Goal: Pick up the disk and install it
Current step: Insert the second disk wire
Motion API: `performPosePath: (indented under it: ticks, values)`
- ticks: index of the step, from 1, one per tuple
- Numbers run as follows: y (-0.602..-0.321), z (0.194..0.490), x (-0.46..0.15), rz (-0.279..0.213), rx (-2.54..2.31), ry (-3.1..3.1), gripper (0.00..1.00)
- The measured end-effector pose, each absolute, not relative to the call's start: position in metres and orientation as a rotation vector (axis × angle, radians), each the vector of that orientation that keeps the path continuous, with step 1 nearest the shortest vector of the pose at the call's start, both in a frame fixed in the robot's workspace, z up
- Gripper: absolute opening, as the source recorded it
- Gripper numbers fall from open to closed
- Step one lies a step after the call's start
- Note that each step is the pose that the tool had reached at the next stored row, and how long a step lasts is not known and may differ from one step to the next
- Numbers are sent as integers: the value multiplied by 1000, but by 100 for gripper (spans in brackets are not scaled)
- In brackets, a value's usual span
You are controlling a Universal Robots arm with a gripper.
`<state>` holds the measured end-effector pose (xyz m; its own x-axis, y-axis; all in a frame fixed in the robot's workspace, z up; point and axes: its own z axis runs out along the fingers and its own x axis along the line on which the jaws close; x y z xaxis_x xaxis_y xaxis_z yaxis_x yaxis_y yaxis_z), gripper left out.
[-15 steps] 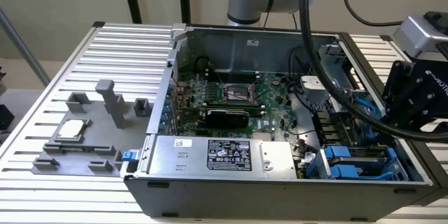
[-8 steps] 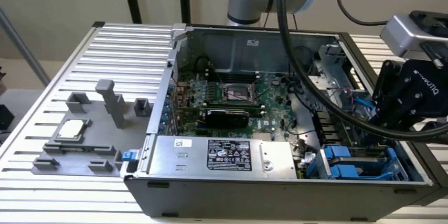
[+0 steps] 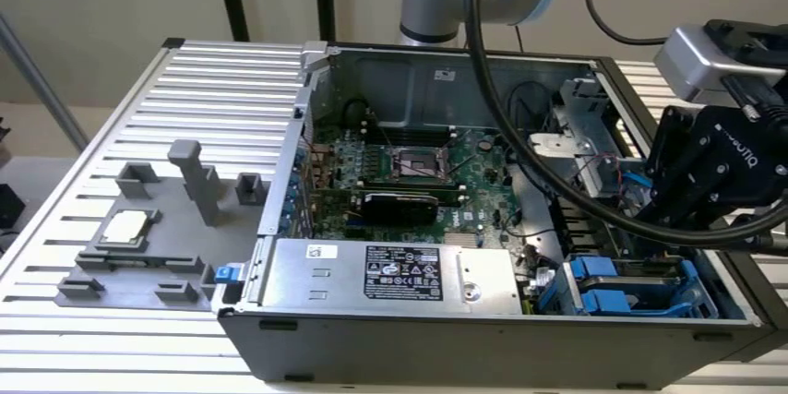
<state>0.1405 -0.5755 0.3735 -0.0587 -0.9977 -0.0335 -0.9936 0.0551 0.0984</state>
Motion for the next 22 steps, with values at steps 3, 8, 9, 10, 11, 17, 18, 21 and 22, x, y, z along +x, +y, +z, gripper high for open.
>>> performPosePath:
  ticks: [3,8,9,10,11,17,18,21,22]
  values:
    - [-575,374,140,-147,2125,-2250,100]
    - [-575,373,140,-147,2125,-2250,100]
    - [-575,373,140,-147,2125,-2250,100]
    - [-575,373,141,-147,2125,-2250,100]
    - [-575,373,141,-147,2125,-2250,100]
    - [-575,371,143,-147,2125,-2250,100]
    - [-575,369,143,-147,2125,-2250,100]
    - [-575,365,143,-147,2126,-2249,100]
    - [-575,364,143,-147,2127,-2249,100]
